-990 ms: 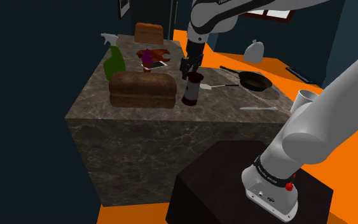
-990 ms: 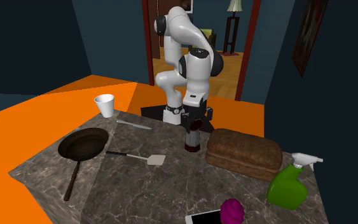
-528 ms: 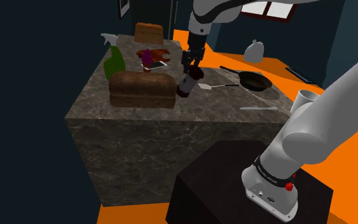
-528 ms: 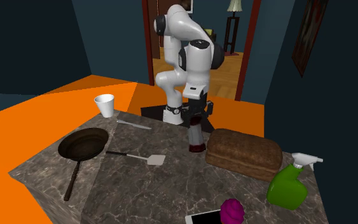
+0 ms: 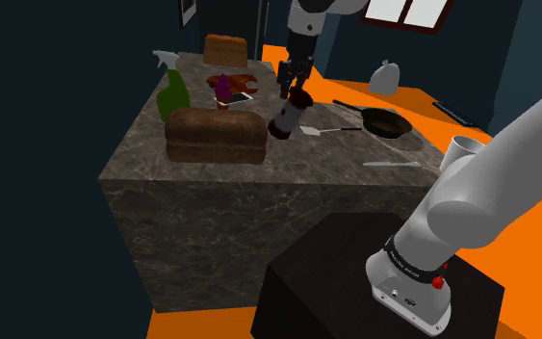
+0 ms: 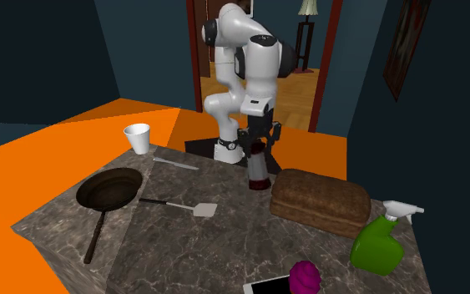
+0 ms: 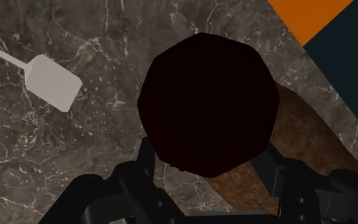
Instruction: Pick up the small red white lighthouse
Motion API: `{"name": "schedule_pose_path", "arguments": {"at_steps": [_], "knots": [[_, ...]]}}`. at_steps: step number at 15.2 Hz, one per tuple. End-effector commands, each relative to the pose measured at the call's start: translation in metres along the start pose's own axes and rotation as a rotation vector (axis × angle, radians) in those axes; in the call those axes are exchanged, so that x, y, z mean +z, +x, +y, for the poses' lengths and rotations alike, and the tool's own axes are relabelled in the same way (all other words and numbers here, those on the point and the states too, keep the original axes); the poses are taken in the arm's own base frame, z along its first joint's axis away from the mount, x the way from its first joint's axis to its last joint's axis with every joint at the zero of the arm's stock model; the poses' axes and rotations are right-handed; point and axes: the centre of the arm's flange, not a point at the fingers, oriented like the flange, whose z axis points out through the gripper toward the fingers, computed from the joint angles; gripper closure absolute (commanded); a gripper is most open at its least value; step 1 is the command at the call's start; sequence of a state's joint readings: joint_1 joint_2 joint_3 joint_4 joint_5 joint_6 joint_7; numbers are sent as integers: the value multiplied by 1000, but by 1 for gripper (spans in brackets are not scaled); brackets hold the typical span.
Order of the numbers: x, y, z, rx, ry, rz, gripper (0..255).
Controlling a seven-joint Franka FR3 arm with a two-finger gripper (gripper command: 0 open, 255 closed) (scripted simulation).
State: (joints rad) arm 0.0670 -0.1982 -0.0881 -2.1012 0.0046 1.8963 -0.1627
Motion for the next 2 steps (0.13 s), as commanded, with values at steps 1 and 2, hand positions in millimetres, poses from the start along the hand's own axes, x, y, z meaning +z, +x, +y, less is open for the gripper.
{"name": "schedule_pose_path", "arguments": {"at_steps": [1, 2], "knots": [[-7, 0, 0, 0, 0, 0, 255], [-7, 1, 0, 0, 0, 0, 255]]}}
